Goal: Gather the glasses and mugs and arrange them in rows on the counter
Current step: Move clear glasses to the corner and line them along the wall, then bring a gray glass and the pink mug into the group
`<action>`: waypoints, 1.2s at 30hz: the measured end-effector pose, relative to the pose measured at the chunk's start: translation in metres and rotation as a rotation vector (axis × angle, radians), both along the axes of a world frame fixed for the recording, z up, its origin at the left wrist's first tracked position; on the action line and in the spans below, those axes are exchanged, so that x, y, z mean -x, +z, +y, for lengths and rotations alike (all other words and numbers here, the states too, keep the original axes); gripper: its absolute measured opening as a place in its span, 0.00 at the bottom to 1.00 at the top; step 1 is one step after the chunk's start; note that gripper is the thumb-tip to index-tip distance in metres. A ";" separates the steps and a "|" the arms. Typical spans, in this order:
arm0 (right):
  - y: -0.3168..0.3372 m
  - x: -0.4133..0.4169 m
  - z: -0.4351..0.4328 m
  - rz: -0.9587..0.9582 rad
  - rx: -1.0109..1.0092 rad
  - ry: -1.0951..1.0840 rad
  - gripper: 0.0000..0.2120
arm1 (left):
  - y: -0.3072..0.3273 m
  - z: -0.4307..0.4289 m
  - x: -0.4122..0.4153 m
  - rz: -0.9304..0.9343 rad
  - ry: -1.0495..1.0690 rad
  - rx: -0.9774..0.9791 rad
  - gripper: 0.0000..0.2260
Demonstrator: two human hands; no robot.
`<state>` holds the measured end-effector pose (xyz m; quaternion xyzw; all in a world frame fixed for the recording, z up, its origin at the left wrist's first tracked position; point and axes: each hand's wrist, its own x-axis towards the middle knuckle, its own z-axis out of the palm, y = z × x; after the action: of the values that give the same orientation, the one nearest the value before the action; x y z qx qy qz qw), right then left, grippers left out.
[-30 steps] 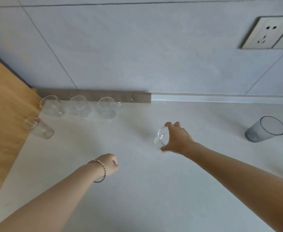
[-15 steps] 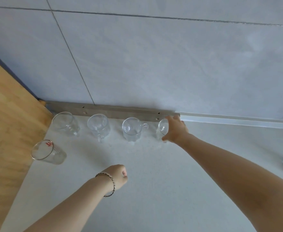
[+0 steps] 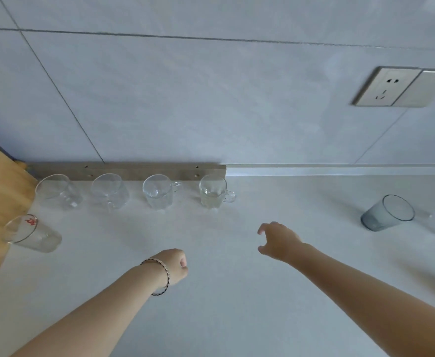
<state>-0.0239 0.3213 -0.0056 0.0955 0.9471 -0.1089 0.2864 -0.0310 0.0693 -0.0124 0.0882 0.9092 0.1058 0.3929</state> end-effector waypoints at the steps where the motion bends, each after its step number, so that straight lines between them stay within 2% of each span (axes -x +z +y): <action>1: 0.000 -0.011 0.016 -0.049 0.006 -0.007 0.21 | 0.003 0.014 -0.004 0.015 -0.024 -0.005 0.03; 4: 0.002 -0.040 0.066 -0.128 0.049 -0.014 0.19 | 0.010 0.063 -0.016 0.046 -0.057 -0.015 0.06; 6: 0.004 -0.056 0.104 -0.113 0.075 -0.028 0.18 | 0.011 0.100 -0.023 0.066 -0.051 -0.015 0.10; 9: 0.012 -0.073 0.165 -0.015 0.080 -0.066 0.15 | 0.011 0.155 -0.037 0.061 -0.061 -0.009 0.10; 12: 0.021 -0.076 0.226 0.168 0.056 -0.135 0.16 | 0.010 0.207 -0.046 0.049 -0.068 -0.012 0.10; 16: 0.034 -0.058 0.291 0.402 0.025 -0.237 0.24 | 0.006 0.258 -0.053 0.034 -0.043 -0.025 0.11; 19: 0.036 -0.038 0.318 0.348 -0.004 -0.283 0.37 | 0.006 0.278 -0.058 0.035 -0.027 -0.019 0.10; 21: 0.030 -0.026 0.326 0.255 -0.009 -0.296 0.45 | 0.006 0.282 -0.060 0.035 -0.021 -0.008 0.07; 23: 0.020 -0.018 0.327 0.170 0.022 -0.290 0.48 | 0.006 0.279 -0.061 0.036 -0.007 0.005 0.05; 28: 0.001 -0.013 0.321 0.204 0.081 -0.351 0.40 | 0.006 0.253 -0.063 0.045 0.074 0.044 0.07; 30: 0.001 -0.015 0.314 0.207 0.045 -0.332 0.39 | 0.005 0.239 -0.065 0.046 0.105 0.052 0.04; 36: 0.020 -0.027 0.243 0.237 0.049 -0.063 0.39 | -0.001 0.188 -0.074 0.039 0.204 0.070 0.09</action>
<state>0.0030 0.5646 0.0145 0.1045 0.9678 -0.1516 0.1714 0.0431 0.2569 -0.0132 -0.0167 0.9241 0.1115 0.3651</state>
